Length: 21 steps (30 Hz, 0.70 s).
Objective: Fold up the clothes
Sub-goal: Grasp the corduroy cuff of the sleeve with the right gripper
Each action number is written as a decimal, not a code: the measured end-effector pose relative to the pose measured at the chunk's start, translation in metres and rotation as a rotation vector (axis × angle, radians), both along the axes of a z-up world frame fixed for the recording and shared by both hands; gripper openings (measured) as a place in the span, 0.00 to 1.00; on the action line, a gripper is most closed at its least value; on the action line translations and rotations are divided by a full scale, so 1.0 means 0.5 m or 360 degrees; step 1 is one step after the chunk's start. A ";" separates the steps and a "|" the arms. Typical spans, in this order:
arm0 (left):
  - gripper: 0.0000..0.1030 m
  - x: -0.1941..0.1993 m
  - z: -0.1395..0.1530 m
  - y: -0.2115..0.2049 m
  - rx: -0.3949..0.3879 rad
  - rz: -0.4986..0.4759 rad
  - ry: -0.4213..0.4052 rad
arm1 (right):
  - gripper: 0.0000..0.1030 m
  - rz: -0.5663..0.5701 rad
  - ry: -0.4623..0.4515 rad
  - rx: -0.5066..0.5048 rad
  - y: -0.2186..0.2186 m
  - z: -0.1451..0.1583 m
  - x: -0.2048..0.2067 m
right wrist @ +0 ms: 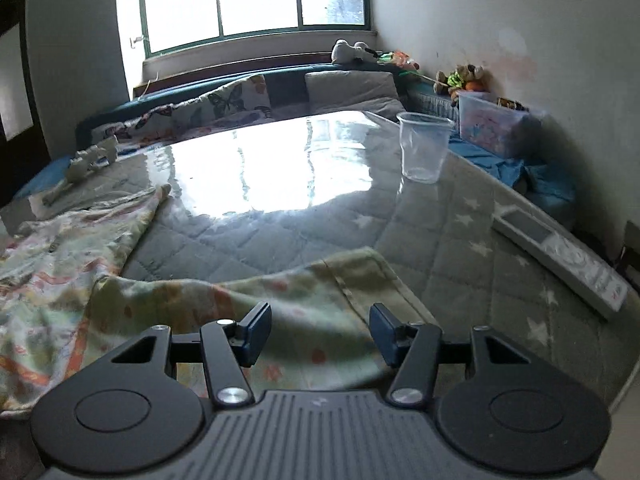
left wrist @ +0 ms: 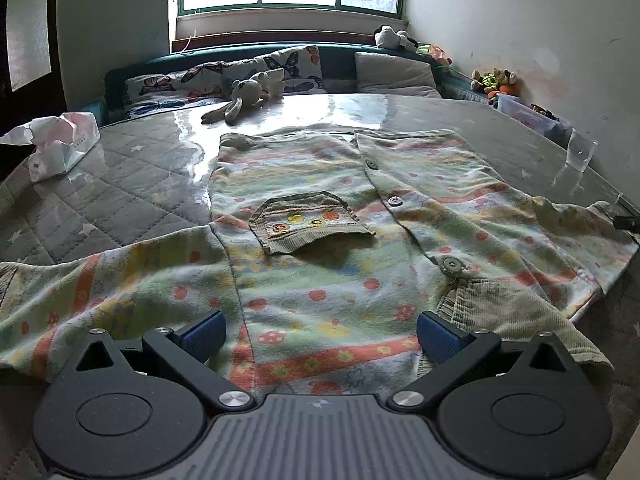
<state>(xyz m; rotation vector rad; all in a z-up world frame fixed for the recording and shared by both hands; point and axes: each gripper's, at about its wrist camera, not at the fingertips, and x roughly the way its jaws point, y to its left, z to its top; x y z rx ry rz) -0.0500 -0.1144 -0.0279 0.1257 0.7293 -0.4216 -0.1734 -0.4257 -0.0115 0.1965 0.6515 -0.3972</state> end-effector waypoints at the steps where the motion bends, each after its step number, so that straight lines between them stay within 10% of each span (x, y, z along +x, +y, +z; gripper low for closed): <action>1: 1.00 -0.001 -0.001 0.000 0.0004 0.0000 -0.0006 | 0.54 0.0002 -0.0002 -0.0003 -0.001 0.001 0.006; 21: 1.00 -0.008 -0.007 -0.002 0.0004 0.0012 -0.0048 | 0.60 -0.0236 0.0033 -0.0026 -0.041 -0.023 -0.003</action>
